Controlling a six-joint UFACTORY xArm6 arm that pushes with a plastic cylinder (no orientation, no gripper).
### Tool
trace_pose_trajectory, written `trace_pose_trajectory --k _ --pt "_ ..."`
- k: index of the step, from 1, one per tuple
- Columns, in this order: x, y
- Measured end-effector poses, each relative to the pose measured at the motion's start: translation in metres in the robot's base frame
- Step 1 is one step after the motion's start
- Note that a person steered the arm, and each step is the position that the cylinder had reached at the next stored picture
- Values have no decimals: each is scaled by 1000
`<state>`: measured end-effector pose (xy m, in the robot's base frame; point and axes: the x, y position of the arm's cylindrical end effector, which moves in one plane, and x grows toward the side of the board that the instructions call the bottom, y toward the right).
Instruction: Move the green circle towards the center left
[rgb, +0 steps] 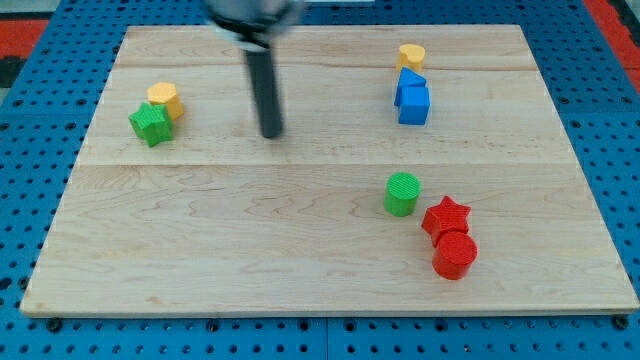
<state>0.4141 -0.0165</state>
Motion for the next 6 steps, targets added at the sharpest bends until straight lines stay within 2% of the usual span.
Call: trace_pose_trajectory --k 1,2,3,4,5,6 --pt "29 100" --pt "57 153" --pt "85 110" --pt "82 23" --pt "66 -36" --pt "82 -43"
